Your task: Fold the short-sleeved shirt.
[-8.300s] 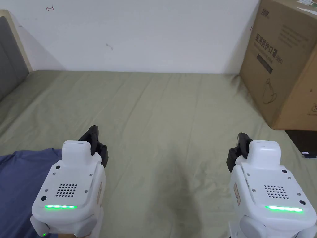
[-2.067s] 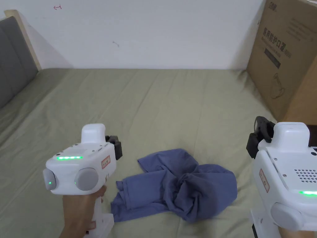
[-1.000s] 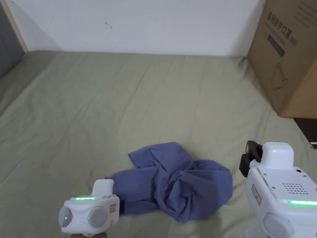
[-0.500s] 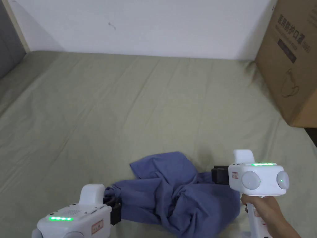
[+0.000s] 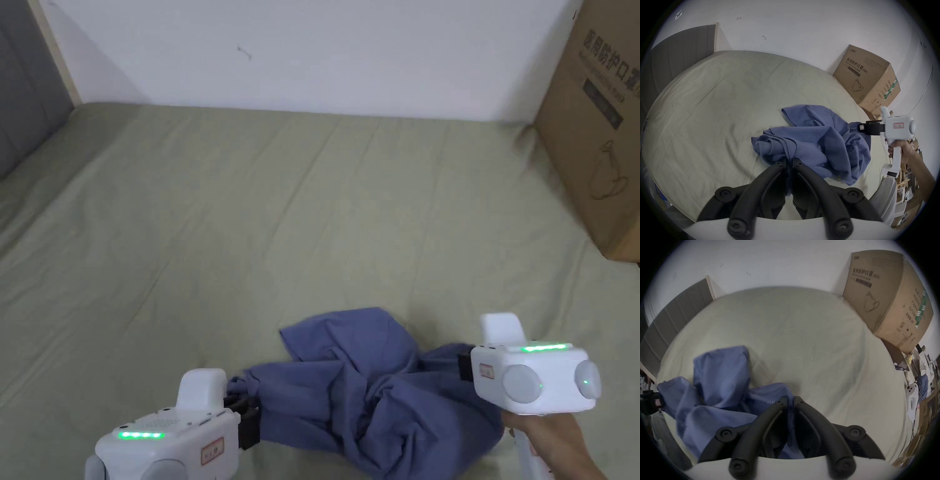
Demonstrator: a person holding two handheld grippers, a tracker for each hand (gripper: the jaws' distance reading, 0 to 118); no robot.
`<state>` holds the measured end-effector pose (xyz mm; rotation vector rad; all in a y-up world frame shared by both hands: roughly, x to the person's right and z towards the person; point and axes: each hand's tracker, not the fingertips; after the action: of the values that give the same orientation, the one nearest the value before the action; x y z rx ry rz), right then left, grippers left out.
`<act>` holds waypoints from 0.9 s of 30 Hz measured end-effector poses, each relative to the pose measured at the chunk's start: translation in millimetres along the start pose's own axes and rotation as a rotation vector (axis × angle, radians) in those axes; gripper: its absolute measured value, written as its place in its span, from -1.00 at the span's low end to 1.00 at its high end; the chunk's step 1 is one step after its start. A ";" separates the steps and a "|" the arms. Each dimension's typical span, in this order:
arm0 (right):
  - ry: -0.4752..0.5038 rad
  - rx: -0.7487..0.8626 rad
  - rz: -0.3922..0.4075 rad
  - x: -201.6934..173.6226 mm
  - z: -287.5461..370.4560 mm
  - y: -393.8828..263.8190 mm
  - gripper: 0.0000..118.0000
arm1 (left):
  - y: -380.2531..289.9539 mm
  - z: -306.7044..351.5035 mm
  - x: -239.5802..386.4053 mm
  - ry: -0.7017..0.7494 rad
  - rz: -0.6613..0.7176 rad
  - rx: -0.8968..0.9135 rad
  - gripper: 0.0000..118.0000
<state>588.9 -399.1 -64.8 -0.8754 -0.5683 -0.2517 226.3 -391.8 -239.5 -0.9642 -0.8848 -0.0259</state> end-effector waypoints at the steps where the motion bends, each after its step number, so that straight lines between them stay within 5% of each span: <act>1: 0.002 0.027 -0.007 2.3 12.4 3.2 -0.91 | 2.8 2.3 -0.5 -0.006 0.014 0.012 -0.91; 14: -0.023 0.456 -0.072 33.0 172.7 89.1 -0.91 | 137.0 76.5 -26.6 0.043 0.041 0.312 -0.91; 27: -0.079 0.685 -0.086 39.1 225.1 220.0 -0.91 | 324.5 146.5 -18.5 0.179 -0.031 0.522 -0.91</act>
<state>634.0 -85.2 -72.2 -0.1986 -0.7071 -0.0858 246.0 -98.7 -441.5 -0.4519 -0.6910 0.0872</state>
